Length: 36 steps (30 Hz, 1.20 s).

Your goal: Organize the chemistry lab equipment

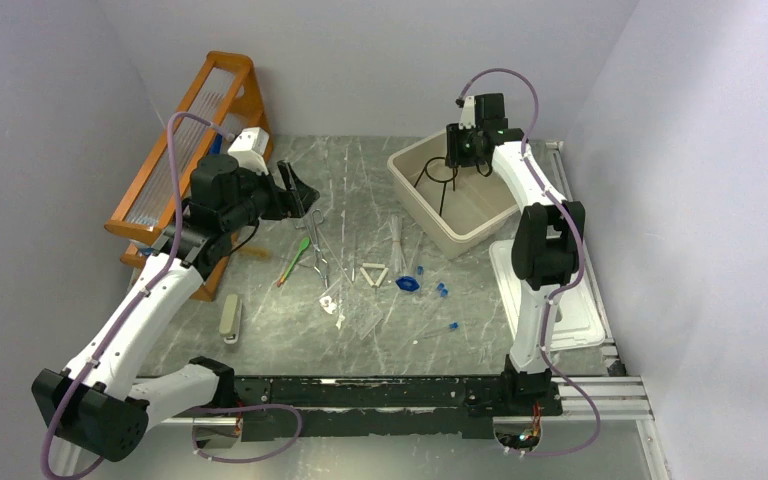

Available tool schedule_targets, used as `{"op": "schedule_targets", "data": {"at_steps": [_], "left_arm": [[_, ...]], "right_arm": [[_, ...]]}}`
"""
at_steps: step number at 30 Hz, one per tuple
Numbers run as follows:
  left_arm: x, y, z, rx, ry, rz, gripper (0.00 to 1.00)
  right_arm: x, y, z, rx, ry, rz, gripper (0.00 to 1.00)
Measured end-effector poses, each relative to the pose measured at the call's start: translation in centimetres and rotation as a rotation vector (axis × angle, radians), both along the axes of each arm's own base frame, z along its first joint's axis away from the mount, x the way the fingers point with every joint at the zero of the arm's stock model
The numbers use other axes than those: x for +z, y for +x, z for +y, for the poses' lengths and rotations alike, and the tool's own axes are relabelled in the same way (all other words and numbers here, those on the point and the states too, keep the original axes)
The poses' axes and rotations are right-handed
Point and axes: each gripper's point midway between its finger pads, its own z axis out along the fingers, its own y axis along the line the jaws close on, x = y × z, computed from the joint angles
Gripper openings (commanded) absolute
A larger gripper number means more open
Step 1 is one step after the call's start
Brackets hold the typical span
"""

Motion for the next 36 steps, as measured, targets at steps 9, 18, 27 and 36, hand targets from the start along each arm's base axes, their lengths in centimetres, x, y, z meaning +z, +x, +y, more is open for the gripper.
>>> {"op": "schedule_targets", "data": {"at_steps": [9,18,27,36], "left_arm": [[-0.5,0.3,1.6,0.066,0.072,-0.006,0.86],[0.9,-0.9,3.5,0.112,0.118,-0.073,0.97],[1.6,-2.1,4.7,0.140,0.130,-0.118,0.92],[-0.9,-2.3,4.5,0.118,0.152,-0.061,0.90]], "right_arm": [[7.5,-2.2,-0.3,-0.141,0.076,-0.092,0.50],[13.6,-10.5,7.6,-0.071,0.189,-0.163,0.53],[5.9,-18.1,16.2,0.034,0.166,0.016,0.51],[-5.5,-20.6,21.7,-0.018,0.085,0.228,0.49]]}}
